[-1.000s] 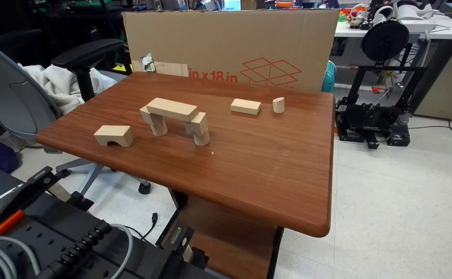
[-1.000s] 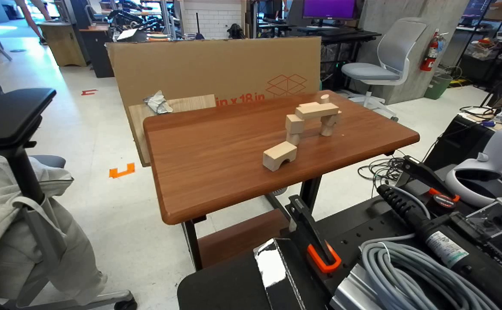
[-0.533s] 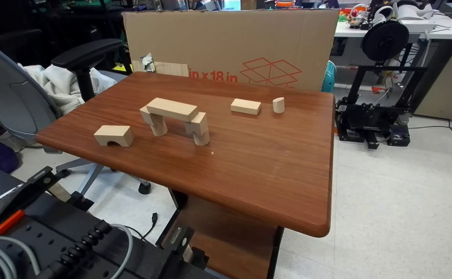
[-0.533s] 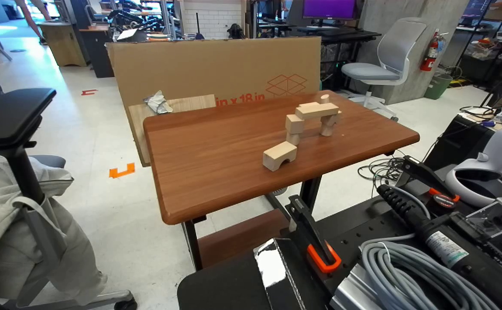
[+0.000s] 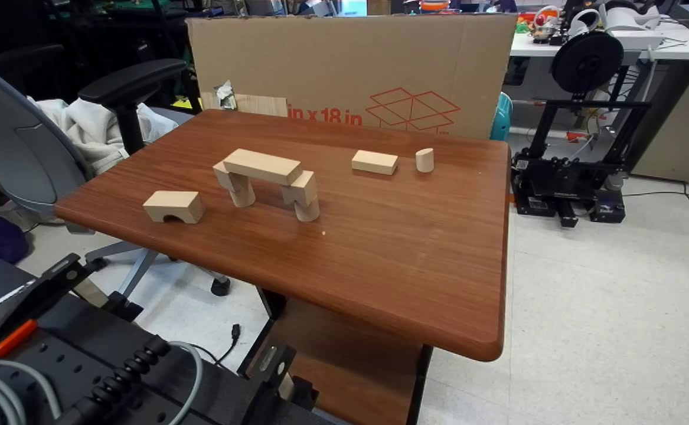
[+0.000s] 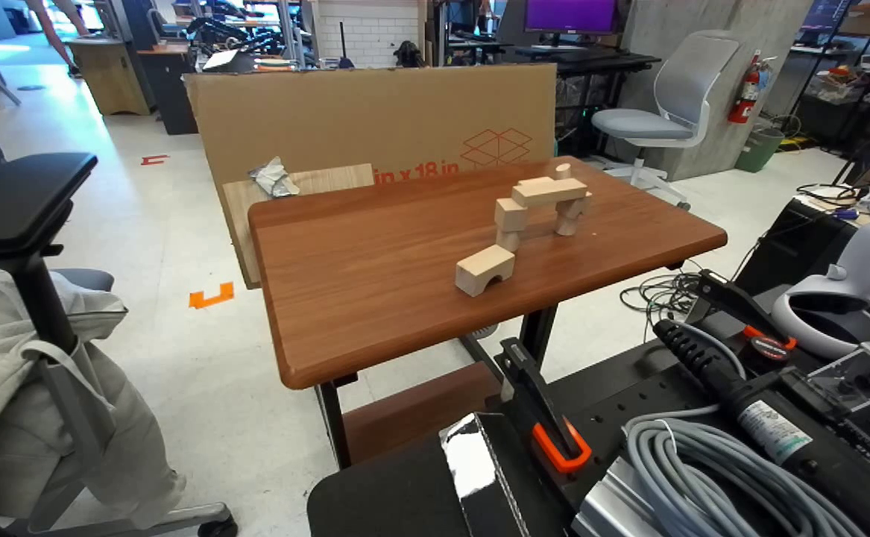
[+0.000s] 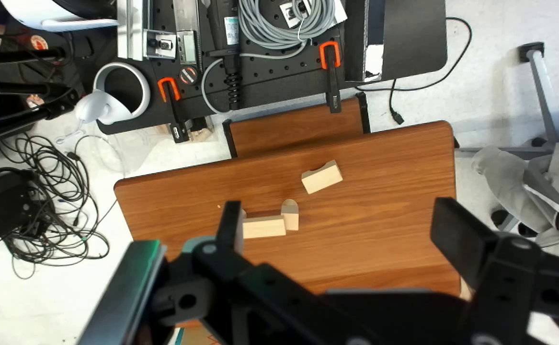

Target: Put the long rectangular block on top of the short rectangular block

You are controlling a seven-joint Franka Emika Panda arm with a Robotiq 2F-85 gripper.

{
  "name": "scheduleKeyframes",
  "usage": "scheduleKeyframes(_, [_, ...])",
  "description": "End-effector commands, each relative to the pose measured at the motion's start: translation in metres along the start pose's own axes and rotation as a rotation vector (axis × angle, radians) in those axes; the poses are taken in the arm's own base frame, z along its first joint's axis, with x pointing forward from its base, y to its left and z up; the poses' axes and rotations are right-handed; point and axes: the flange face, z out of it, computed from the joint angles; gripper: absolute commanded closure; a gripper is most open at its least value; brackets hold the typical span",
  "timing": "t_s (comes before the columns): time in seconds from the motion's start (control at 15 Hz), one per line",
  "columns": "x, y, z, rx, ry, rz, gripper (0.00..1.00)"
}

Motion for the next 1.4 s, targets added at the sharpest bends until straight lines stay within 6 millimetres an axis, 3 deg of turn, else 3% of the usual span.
scheduleKeyframes(0.0, [0.000,0.000,-0.001,-0.001,-0.001,0.000,0.00])
scheduleKeyframes(0.47, [0.000,0.000,-0.001,-0.001,-0.001,0.000,0.00])
scheduleKeyframes(0.73, [0.016,0.006,0.010,0.004,-0.021,-0.056,0.00])
scheduleKeyframes(1.07, [0.064,0.031,0.036,-0.030,-0.013,-0.246,0.00])
scheduleKeyframes(1.33, [0.118,0.048,0.081,-0.136,0.019,-0.473,0.00])
